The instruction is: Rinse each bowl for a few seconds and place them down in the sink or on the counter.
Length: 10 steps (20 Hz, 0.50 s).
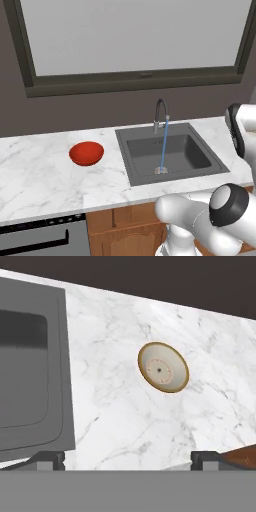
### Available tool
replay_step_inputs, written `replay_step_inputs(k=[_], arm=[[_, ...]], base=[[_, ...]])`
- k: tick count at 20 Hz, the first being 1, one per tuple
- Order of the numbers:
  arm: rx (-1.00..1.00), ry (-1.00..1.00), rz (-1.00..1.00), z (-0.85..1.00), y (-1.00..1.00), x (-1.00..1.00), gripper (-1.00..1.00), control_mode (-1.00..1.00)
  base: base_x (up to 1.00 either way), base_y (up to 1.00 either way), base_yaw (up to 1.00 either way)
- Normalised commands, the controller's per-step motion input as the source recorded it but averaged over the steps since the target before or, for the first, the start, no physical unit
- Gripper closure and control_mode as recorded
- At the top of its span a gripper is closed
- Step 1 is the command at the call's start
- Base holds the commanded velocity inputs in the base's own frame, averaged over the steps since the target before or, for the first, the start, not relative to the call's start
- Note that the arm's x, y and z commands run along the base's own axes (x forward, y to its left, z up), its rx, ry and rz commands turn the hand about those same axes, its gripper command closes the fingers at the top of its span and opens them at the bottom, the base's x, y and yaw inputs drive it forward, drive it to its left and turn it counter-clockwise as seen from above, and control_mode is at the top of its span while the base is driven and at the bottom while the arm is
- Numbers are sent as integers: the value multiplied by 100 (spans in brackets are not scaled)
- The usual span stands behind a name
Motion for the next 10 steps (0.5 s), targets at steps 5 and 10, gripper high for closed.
replay_step_inputs(k=[5, 10], arm=[[-6, 1, 0, -3, -1, 0, -100, -100], [-4, 2, 0, -4, 0, 1, -100, -100]], base=[[0, 0, 0], [0, 0, 0]])
